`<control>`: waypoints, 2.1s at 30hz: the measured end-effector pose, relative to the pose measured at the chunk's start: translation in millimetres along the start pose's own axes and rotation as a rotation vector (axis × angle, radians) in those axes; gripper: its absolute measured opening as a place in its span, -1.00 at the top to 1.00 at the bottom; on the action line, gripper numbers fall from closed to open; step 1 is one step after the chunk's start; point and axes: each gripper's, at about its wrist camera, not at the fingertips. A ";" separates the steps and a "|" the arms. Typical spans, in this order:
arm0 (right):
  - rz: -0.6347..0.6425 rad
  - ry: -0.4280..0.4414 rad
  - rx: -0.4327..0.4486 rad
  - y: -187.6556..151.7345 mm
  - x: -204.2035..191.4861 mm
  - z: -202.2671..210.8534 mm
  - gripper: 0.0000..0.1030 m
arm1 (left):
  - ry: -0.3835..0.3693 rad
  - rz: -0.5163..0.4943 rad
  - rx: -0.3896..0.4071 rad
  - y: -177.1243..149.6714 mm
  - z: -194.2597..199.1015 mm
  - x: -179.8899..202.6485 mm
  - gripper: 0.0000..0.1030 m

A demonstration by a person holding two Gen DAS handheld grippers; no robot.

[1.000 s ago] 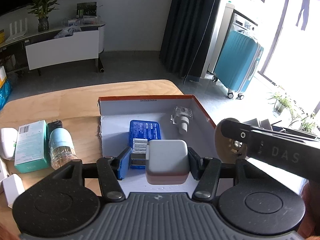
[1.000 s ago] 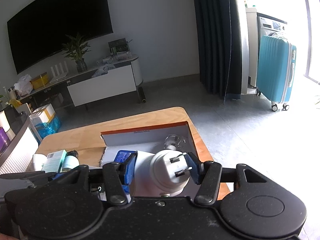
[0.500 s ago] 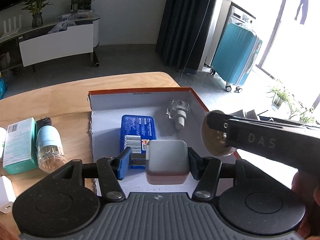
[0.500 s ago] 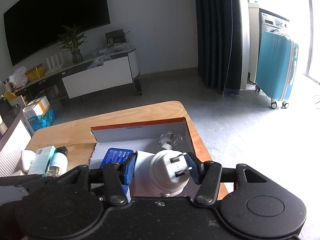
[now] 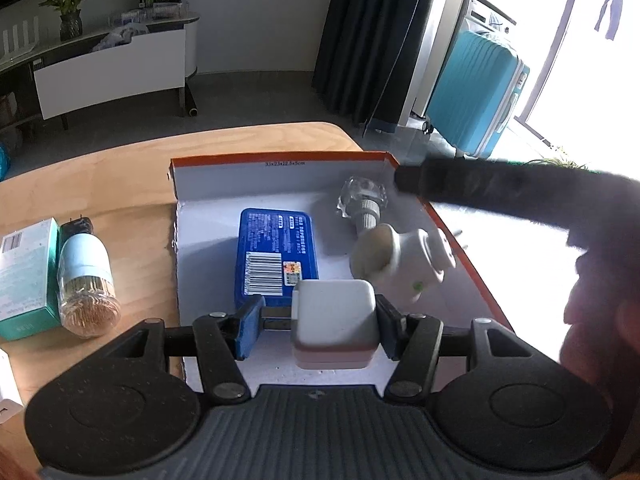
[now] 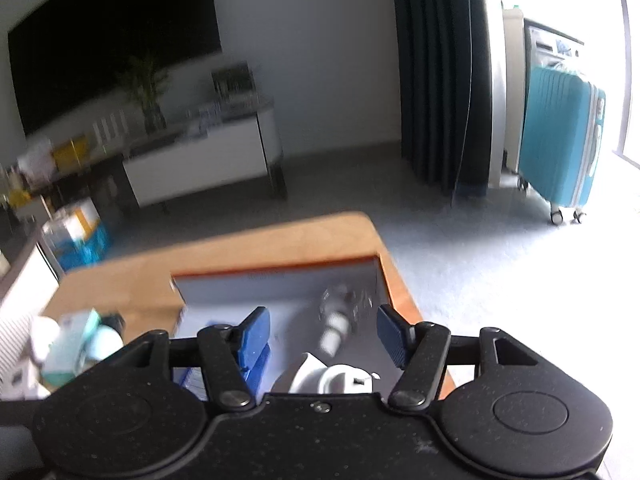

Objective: Organize rigid objects
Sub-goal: 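Release the cube charger and round plug into the white box, then move both grippers back toward the remaining chargers on the table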

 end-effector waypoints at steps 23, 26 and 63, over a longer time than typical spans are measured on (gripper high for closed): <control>-0.006 0.000 0.042 0.8 -8.0 51.7 -0.50 | 0.025 0.023 0.027 6.7 21.7 -4.8 -0.81; 0.003 0.011 0.035 -2.4 -16.6 53.5 -0.51 | 0.073 0.022 0.025 9.2 30.8 -13.0 -0.88; 0.088 0.207 -0.068 -23.6 -126.9 47.0 -0.61 | 0.315 0.159 0.053 -13.3 96.2 -120.0 -0.90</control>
Point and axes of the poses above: each gripper's, at about its wrist camera, not at the fingertips, and z roughly against the way its jaws point, x to its right, y to its top, and after that the axes turned 12 degrees about x, right-handed
